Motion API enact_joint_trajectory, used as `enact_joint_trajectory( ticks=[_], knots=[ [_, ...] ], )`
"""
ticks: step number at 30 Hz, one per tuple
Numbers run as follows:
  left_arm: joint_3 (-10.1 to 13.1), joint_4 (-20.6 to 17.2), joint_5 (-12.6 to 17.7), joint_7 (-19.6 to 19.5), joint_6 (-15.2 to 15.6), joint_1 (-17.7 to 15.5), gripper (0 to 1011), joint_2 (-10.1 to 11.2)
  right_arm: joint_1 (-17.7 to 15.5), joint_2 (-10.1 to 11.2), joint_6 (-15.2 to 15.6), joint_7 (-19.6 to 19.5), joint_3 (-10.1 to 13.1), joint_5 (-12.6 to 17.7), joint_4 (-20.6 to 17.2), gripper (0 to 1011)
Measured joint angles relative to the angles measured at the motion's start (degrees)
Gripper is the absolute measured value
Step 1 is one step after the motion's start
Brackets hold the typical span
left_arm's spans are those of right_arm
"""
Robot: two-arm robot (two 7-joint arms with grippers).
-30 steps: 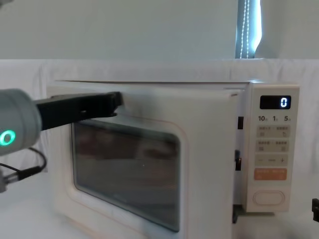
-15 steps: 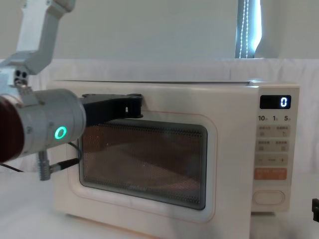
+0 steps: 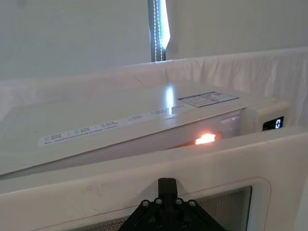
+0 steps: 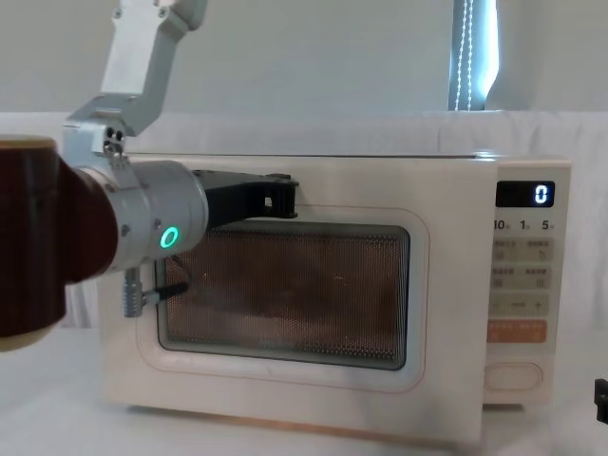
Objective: Press the button to open the microwave door with one hand; close the microwave door with the other hand.
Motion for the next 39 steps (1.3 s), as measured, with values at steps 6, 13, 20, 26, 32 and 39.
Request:
enact_joint_trajectory(
  ticks=[6,13,20,26,32,39],
  knots=[
    [0.06,2.94,2.04,0.09,-0.38,-1.70,0,-1.13,0.00,0.00,0.00,0.00,0.00,0.00,0.00,1002],
    [-0.68,6.10,3.66,0.19,-1.11,-3.33,0,-2.33,0.00,0.00,0.00,0.00,0.00,0.00,0.00,1002],
    [-1.58,8.81,4.98,0.27,-2.41,-4.78,0,-3.76,0.00,0.00,0.00,0.00,0.00,0.00,0.00,1002],
    [-2.24,10.69,6.06,0.22,-2.95,-5.95,0,-4.84,0.00,0.00,0.00,0.00,0.00,0.00,0.00,1002],
    [-2.69,11.56,7.02,0.05,-3.17,-6.20,0,-5.75,0.00,0.00,0.00,0.00,0.00,0.00,0.00,1002],
    [-3.81,10.88,7.38,-0.52,-2.74,-5.31,0,-6.62,0.00,0.00,0.00,0.00,0.00,0.00,0.00,1002]
  ],
)
